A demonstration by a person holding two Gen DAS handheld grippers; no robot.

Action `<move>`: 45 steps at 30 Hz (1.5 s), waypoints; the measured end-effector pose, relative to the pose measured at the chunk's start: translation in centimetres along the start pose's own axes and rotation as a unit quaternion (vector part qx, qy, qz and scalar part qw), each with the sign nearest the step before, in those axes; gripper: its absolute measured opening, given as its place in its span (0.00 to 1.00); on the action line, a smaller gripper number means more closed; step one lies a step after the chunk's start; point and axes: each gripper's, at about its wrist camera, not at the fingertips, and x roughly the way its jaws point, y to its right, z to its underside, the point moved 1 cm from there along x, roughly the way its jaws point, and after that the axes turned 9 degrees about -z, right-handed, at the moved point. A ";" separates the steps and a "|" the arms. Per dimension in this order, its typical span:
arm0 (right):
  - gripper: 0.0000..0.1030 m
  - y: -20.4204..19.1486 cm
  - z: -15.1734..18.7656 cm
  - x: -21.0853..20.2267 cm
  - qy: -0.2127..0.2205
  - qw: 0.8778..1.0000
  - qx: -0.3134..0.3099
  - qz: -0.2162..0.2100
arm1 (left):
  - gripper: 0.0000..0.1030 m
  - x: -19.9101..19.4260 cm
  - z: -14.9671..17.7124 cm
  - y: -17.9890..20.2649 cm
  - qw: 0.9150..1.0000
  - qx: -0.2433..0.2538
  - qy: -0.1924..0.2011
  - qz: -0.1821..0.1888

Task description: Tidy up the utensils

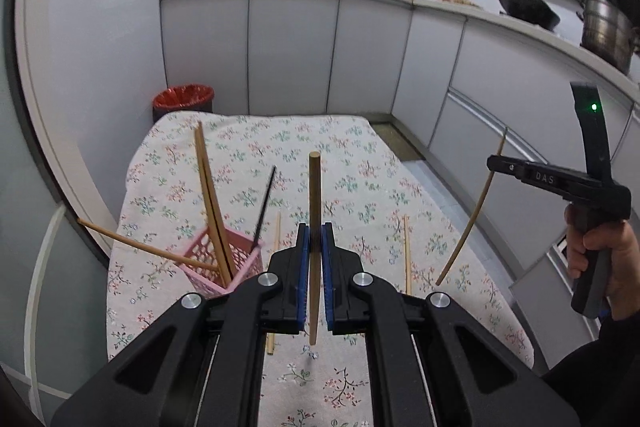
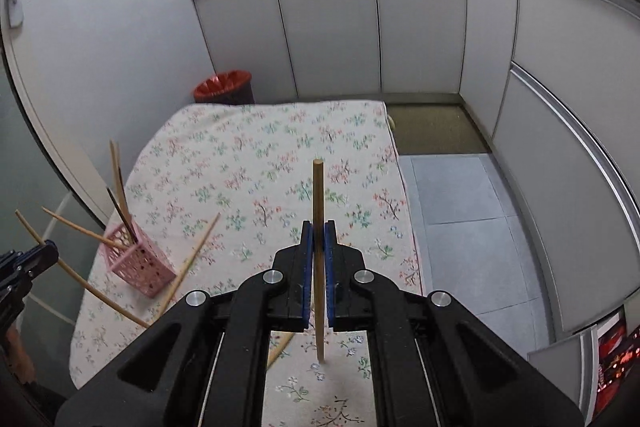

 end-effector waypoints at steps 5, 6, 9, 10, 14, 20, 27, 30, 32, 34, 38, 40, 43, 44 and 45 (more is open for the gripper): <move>0.04 -1.7 -0.8 -1.2 0.021 0.999 -0.006 -0.025 | 0.06 -2.5 -1.5 -2.0 0.998 -0.034 0.049 -0.019; 0.04 -2.0 -0.9 -1.4 0.022 0.999 -0.008 -0.028 | 0.06 -3.0 -1.8 -2.4 0.997 -0.042 0.060 -0.023; 0.04 -3.2 -1.1 -1.5 0.026 0.999 -0.016 -0.040 | 0.06 -4.4 -2.5 -3.8 0.993 -0.061 0.094 -0.039; 0.04 -3.6 -1.1 -1.5 0.027 0.998 -0.019 -0.044 | 0.06 -4.7 -2.7 -4.1 0.991 -0.066 0.103 -0.047; 0.04 -4.8 -1.2 -1.1 0.024 0.998 -0.026 -0.058 | 0.06 -5.0 -3.2 -5.5 0.984 -0.093 0.130 -0.081; 0.04 -6.4 -1.0 0.0 0.012 0.997 -0.033 -0.070 | 0.06 -3.8 -3.8 -6.7 0.977 -0.126 0.139 -0.103; 0.04 -7.7 -1.0 0.5 0.012 0.996 -0.040 -0.075 | 0.06 -0.6 -3.9 -6.8 0.979 -0.110 0.109 -0.133; 0.04 -7.8 -0.9 0.9 0.008 0.996 -0.043 -0.075 | 0.06 1.1 -3.5 -6.8 0.982 -0.103 0.083 -0.138; 0.04 -8.0 -0.9 1.1 0.005 0.996 -0.044 -0.075 | 0.06 2.2 -3.4 -6.7 0.983 -0.097 0.067 -0.142; 0.04 -8.0 -0.8 1.2 0.003 0.996 -0.045 -0.076 | 0.06 3.2 -3.2 -6.7 0.984 -0.093 0.051 -0.142; 0.04 -8.3 -0.7 1.4 0.002 0.996 -0.047 -0.082 | 0.06 4.9 -2.5 -7.2 0.986 -0.093 0.021 -0.136; 0.04 -8.6 -0.7 1.4 0.004 0.995 -0.050 -0.086 | 0.09 5.1 -2.3 -7.4 0.986 -0.093 0.018 -0.136; 0.04 -9.3 -0.8 1.2 0.008 0.994 -0.053 -0.097 | 0.54 4.4 -2.2 -7.5 0.986 -0.097 0.024 -0.130; 0.05 -9.5 -0.9 1.1 0.011 0.993 -0.054 -0.100 | 0.57 4.1 -2.1 -7.6 0.986 -0.100 0.031 -0.132; 0.04 -9.8 -0.9 1.0 0.013 0.993 -0.054 -0.106 | 0.57 3.6 -2.1 -7.6 0.986 -0.100 0.034 -0.131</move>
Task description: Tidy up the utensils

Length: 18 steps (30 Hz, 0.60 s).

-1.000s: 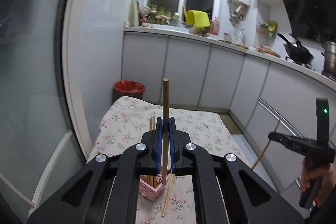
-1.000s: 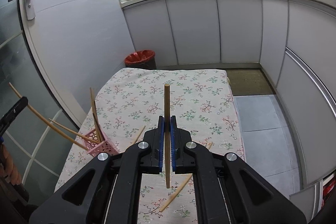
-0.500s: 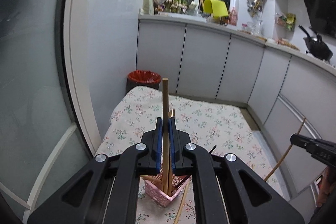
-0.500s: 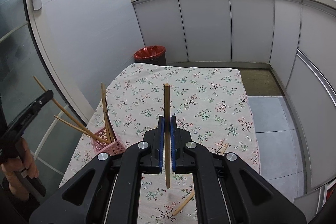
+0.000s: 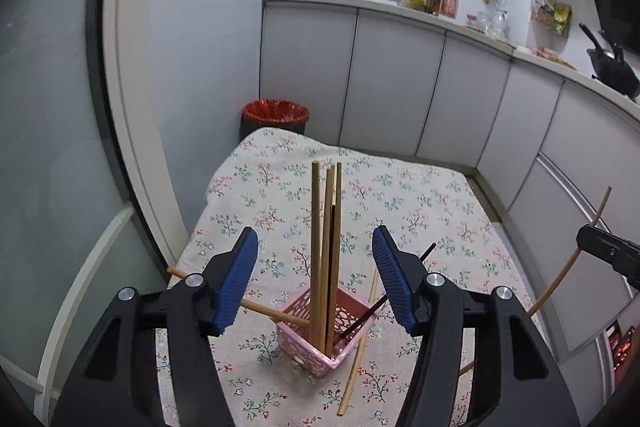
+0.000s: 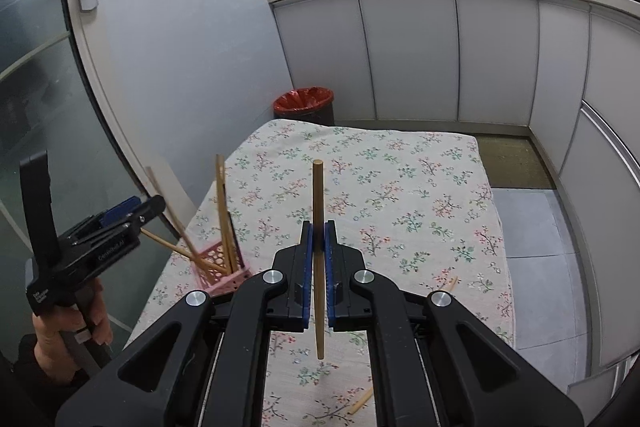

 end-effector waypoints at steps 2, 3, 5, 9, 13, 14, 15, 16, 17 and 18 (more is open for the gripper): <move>0.04 -0.8 -0.3 -0.1 0.006 1.000 0.002 -0.018 | 0.59 -0.4 0.2 -0.4 1.000 0.000 -0.005 -0.002; 0.04 -1.2 -0.5 -0.3 0.010 1.000 0.002 -0.026 | 0.61 -0.5 0.3 -0.6 1.000 -0.001 -0.008 -0.006; 0.04 -2.3 -1.0 -0.6 0.023 0.999 -0.001 -0.042 | 0.66 -0.5 0.7 -1.1 1.000 -0.003 -0.023 -0.012; 0.04 -4.0 -2.0 -0.9 0.050 0.997 -0.009 -0.065 | 0.71 -0.5 1.5 -1.8 0.999 0.005 -0.038 -0.022; 0.04 -5.2 -2.7 -0.5 0.077 0.993 -0.010 -0.086 | 0.72 -0.2 2.1 -2.5 0.998 0.010 -0.051 -0.030; 0.04 -5.4 -2.8 -0.1 0.083 0.992 -0.008 -0.092 | 0.73 -0.1 2.2 -2.7 0.998 0.009 -0.055 -0.030; 0.04 -5.6 -2.9 0.2 0.086 0.992 -0.005 -0.097 | 0.74 0.0 2.3 -2.9 0.998 0.009 -0.057 -0.032; 0.04 -5.7 -3.0 0.6 0.088 0.991 -0.003 -0.102 | 0.74 0.1 2.4 -3.2 0.998 0.008 -0.059 -0.033; 0.04 -5.9 -3.1 1.1 0.091 0.990 0.000 -0.106 | 0.74 0.2 2.4 -3.4 0.997 0.007 -0.061 -0.035; 0.04 -6.0 -3.2 1.6 0.093 0.990 0.001 -0.110 | 0.74 0.3 2.5 -3.6 0.997 0.005 -0.063 -0.036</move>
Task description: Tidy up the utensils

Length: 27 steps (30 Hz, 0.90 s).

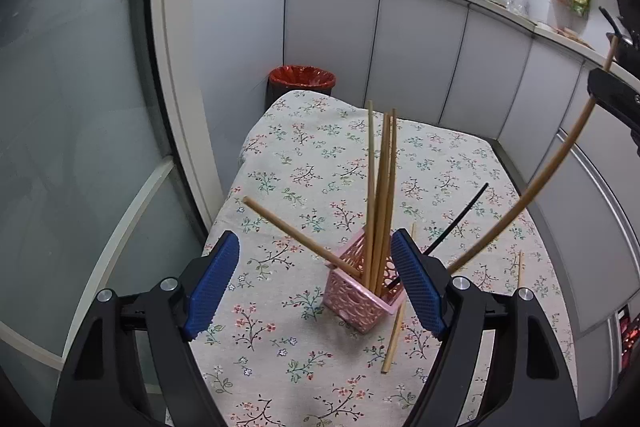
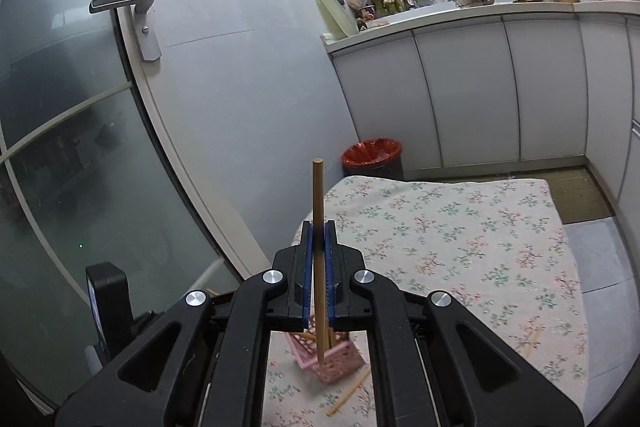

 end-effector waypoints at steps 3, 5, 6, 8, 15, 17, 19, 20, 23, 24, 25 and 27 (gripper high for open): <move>0.05 0.1 0.5 1.7 -0.001 1.000 0.007 -0.005 | 0.75 0.6 0.1 -0.4 1.000 -0.004 -0.013 0.003; 0.04 0.3 1.0 3.2 -0.010 1.000 0.012 -0.007 | 0.75 1.1 0.3 -0.6 1.000 -0.004 -0.024 0.005; 0.05 0.5 1.4 4.0 -0.017 1.000 0.016 -0.004 | 0.75 1.2 0.4 -0.8 1.000 -0.003 -0.026 0.005; 0.05 1.0 2.1 5.4 -0.034 0.999 0.027 -0.002 | 0.76 1.5 0.6 -1.1 1.000 -0.002 -0.031 0.001; 0.14 0.7 4.0 8.0 -0.074 0.997 0.015 0.010 | 0.80 2.3 1.2 -1.4 0.999 0.010 -0.049 -0.002; 0.31 0.7 3.7 7.4 -0.068 0.998 0.018 0.005 | 0.81 2.3 1.1 -1.4 0.999 0.011 -0.049 0.000; 0.38 0.8 3.3 6.5 -0.055 0.998 0.020 0.001 | 0.81 2.2 1.2 -1.2 0.999 0.014 -0.049 0.002; 0.38 0.8 3.1 5.8 -0.049 0.999 0.020 0.000 | 0.81 2.2 1.2 -1.1 0.999 0.014 -0.050 0.002; 0.43 1.3 2.5 4.1 -0.041 0.999 0.019 0.008 | 0.82 2.0 1.2 -0.9 0.999 0.013 -0.052 0.011; 0.45 1.7 2.3 3.4 -0.040 0.999 0.020 0.014 | 0.83 1.9 1.2 -0.7 0.998 0.013 -0.052 0.013; 0.47 2.1 2.3 3.0 -0.039 0.999 0.021 0.020 | 0.84 1.8 1.3 -0.6 0.999 0.014 -0.050 0.015; 0.51 3.4 2.1 1.9 -0.042 0.998 0.025 0.038 | 0.84 1.5 1.5 -0.2 0.998 0.018 -0.049 0.017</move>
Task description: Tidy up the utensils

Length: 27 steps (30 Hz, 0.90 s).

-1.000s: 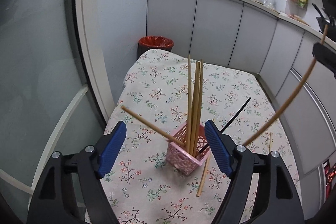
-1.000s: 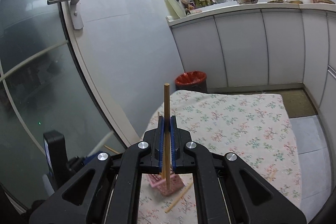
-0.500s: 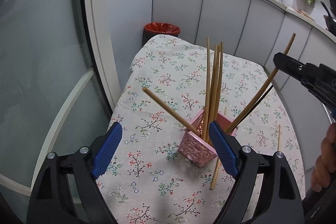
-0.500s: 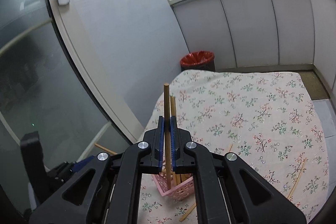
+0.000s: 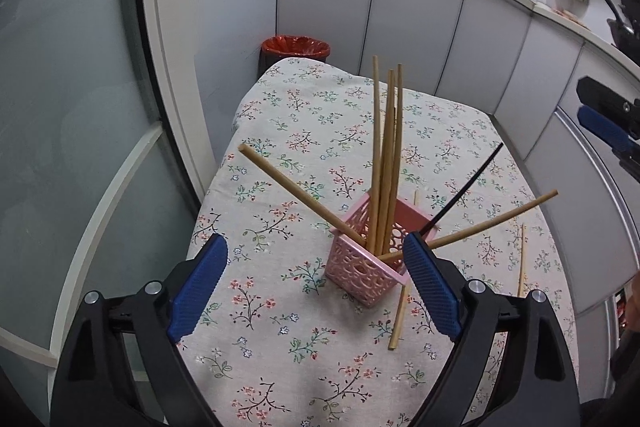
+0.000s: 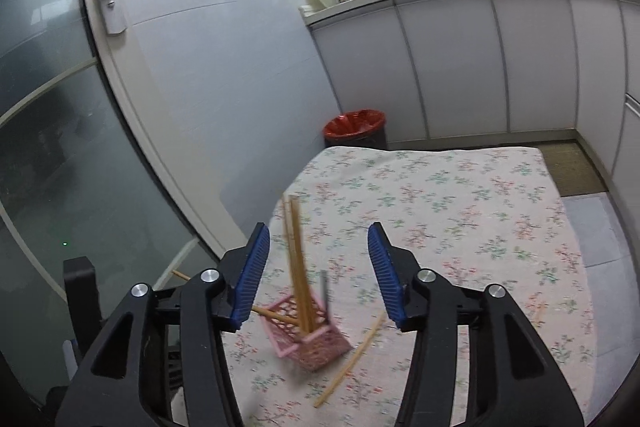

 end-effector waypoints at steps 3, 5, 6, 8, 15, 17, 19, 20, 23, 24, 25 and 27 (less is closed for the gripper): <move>0.59 2.4 0.2 -1.1 -0.009 0.999 0.007 0.033 | 0.85 -0.2 0.4 0.6 1.000 0.005 -0.004 0.011; 0.61 4.3 0.7 -1.5 -0.021 0.998 0.018 0.057 | 0.85 -0.2 0.6 1.2 1.000 0.009 -0.011 0.021; 0.63 5.3 1.0 -1.6 -0.031 0.997 0.026 0.070 | 0.85 -0.3 0.8 1.6 1.000 0.011 -0.013 0.024; 0.67 7.3 1.8 -1.8 -0.051 0.994 0.040 0.093 | 0.85 -0.2 1.1 2.4 0.999 0.018 -0.019 0.029; 0.76 12.7 5.2 -1.5 -0.128 0.976 0.088 0.155 | 0.85 0.2 2.4 4.8 0.997 0.037 -0.042 0.048; 0.76 14.4 6.2 -1.1 -0.147 0.969 0.107 0.165 | 0.85 0.3 2.8 5.4 0.997 0.040 -0.048 0.051; 0.76 16.3 7.0 -0.4 -0.164 0.962 0.131 0.174 | 0.85 0.6 3.1 6.0 0.996 0.046 -0.052 0.050; 0.76 17.1 7.5 -0.3 -0.170 0.959 0.138 0.179 | 0.85 0.9 3.3 6.3 0.996 0.052 -0.055 0.049; 0.65 19.2 8.6 1.0 -0.195 0.948 0.159 0.193 | 0.85 1.5 3.9 7.1 0.994 0.066 -0.065 0.050; 0.61 19.7 8.9 1.5 -0.203 0.945 0.164 0.197 | 0.85 1.7 4.0 7.2 0.994 0.070 -0.068 0.050; 0.59 20.3 9.3 2.3 -0.213 0.941 0.171 0.198 | 0.85 2.0 4.1 7.3 0.994 0.072 -0.070 0.050; 0.50 21.1 10.0 3.3 -0.227 0.936 0.186 0.195 | 0.85 2.4 4.2 7.4 0.993 0.075 -0.077 0.050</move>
